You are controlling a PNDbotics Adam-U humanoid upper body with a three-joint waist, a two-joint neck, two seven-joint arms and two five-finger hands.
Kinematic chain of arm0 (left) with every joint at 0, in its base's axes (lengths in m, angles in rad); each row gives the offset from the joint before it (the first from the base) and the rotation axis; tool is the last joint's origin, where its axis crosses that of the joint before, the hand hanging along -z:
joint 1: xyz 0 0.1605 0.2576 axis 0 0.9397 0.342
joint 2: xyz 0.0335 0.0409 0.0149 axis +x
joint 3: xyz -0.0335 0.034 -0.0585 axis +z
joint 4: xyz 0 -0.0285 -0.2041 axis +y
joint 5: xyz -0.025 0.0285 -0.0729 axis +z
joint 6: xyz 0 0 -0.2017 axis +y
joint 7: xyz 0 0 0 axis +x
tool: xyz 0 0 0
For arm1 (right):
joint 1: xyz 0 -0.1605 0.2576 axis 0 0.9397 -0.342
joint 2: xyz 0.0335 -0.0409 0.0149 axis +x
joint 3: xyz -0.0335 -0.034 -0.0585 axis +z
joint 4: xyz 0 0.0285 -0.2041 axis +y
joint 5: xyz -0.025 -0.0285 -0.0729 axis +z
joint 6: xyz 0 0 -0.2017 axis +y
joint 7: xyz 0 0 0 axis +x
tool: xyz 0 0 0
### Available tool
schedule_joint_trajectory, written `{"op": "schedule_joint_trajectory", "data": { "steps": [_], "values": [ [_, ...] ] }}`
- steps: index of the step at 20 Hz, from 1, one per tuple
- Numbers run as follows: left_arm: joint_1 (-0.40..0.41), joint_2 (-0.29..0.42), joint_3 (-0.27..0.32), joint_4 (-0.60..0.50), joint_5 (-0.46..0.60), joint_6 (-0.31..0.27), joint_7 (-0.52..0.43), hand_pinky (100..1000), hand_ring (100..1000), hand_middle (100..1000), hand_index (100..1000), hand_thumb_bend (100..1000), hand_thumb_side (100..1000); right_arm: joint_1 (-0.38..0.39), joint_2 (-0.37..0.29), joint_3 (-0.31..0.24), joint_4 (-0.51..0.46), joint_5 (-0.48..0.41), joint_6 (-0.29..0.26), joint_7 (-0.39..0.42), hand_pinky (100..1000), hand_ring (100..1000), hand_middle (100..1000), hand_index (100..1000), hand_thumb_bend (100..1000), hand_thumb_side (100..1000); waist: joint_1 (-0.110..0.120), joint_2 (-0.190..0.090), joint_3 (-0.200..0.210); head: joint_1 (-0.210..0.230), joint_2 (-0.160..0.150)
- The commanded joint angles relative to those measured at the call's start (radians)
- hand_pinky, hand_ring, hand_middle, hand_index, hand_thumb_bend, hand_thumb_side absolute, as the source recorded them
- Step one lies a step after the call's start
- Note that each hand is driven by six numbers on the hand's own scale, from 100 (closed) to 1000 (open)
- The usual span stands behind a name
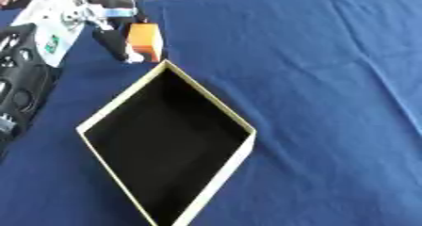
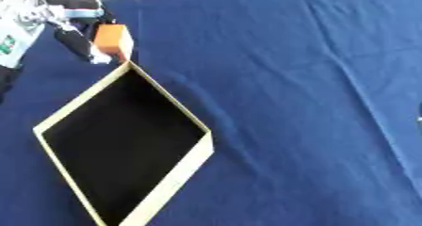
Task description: Pick up objects on the table and place them in the box.
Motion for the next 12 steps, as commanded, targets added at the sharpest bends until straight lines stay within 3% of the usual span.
{"op": "schedule_joint_trajectory", "data": {
  "steps": [1,7,12],
  "values": [
    [-0.028,0.039,0.005,-0.041,0.029,0.028,0.032,305,425,355,483,100,349,-0.007,-0.008,-0.011,-0.020,0.003,0.005,0.000,767,774,645,763,100,845,-0.005,-0.036,0.003,-0.002,0.009],
    [-0.029,0.061,0.003,-0.120,0.108,0.069,0.029,280,399,340,474,100,411,-0.002,-0.004,-0.014,-0.020,0.007,0.007,-0.001,768,775,647,763,100,838,-0.009,-0.052,0.015,-0.014,0.029],
    [0.015,0.100,-0.045,-0.235,0.181,0.072,0.075,250,374,319,462,100,434,0.002,-0.009,-0.016,-0.020,0.012,0.009,-0.003,768,776,648,763,100,836,-0.013,-0.064,0.032,-0.033,0.053]
  ]
}}
